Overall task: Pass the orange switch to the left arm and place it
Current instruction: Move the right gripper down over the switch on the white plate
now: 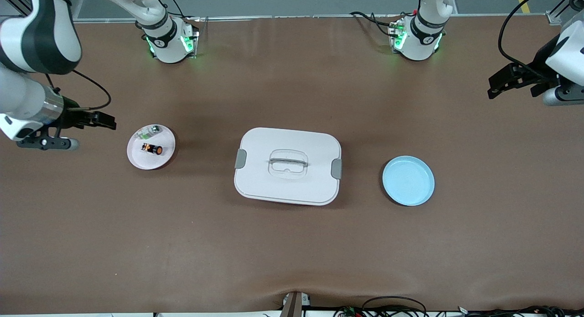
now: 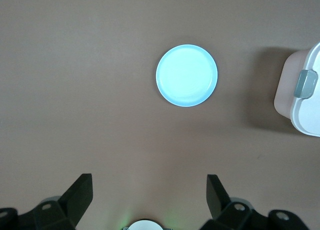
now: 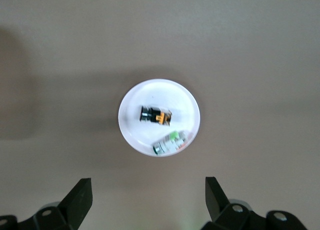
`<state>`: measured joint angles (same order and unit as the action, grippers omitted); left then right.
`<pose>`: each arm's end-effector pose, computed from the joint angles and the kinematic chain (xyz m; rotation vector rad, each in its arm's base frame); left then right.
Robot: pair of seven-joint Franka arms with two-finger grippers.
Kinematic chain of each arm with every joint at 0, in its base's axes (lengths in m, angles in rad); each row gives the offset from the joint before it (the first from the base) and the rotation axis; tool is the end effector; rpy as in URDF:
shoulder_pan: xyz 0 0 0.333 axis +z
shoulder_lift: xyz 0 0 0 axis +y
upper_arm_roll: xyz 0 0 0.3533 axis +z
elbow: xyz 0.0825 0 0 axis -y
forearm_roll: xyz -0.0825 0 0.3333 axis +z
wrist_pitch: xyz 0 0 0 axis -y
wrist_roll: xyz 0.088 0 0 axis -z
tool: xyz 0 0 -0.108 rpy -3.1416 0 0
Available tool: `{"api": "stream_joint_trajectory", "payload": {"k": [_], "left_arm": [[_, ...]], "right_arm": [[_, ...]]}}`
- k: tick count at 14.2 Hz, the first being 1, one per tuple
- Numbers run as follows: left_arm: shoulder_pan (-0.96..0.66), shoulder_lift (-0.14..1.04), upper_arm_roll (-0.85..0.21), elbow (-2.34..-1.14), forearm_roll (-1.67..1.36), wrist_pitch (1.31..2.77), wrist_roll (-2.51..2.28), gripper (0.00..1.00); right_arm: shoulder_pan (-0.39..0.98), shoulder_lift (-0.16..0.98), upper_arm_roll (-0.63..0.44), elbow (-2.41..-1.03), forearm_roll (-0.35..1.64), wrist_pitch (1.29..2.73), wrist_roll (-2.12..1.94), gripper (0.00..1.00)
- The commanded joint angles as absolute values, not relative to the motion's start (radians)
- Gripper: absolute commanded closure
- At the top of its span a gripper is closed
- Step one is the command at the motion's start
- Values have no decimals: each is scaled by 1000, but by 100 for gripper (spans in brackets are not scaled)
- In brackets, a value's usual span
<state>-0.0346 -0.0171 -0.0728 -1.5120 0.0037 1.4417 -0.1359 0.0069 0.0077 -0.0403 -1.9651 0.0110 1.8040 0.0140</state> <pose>0.4819 -0.0519 0.6826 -3.1289 -0.0453 0.0818 0.4926 -0.0155 0.5099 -3.1177 0.0793 0.2637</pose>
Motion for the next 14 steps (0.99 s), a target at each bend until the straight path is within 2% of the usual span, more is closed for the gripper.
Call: {"api": "stream_joint_trajectory", "payload": {"k": [1, 7, 14], "left_arm": [[-34, -26, -72, -1526, 8, 1447, -124, 0], [-34, -29, -74, -1532, 8, 1447, -124, 0], [-34, -44, -74, -1543, 8, 1447, -123, 0]], "right_arm": [[8, -21, -44, -2094, 28, 1940, 32, 0], [11, -18, -44, -2261, 49, 2159, 107, 0], [6, 49, -44, -2358, 86, 2344, 107, 0]]}}
